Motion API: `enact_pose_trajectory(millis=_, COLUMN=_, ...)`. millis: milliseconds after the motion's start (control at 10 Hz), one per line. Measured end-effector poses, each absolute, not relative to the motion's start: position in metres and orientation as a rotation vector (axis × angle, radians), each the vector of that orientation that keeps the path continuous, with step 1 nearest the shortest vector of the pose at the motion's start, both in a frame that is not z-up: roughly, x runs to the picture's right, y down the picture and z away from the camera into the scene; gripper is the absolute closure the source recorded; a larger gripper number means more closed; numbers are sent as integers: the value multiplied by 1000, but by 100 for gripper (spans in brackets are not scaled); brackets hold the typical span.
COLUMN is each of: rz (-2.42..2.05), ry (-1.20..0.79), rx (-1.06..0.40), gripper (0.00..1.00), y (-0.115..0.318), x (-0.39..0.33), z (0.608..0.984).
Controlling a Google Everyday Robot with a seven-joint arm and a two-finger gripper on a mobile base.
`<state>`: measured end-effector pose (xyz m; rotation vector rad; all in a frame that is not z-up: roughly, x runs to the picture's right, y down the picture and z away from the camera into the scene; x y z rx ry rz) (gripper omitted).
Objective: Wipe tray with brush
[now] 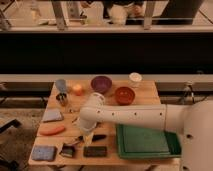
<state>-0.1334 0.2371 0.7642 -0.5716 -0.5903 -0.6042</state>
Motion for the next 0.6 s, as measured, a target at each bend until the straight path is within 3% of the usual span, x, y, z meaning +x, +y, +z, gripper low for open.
enact_pose_trajectory(millis=600, rz=-609, ry=-587, rx=-563, gripper=20, y=242, x=-131, z=781)
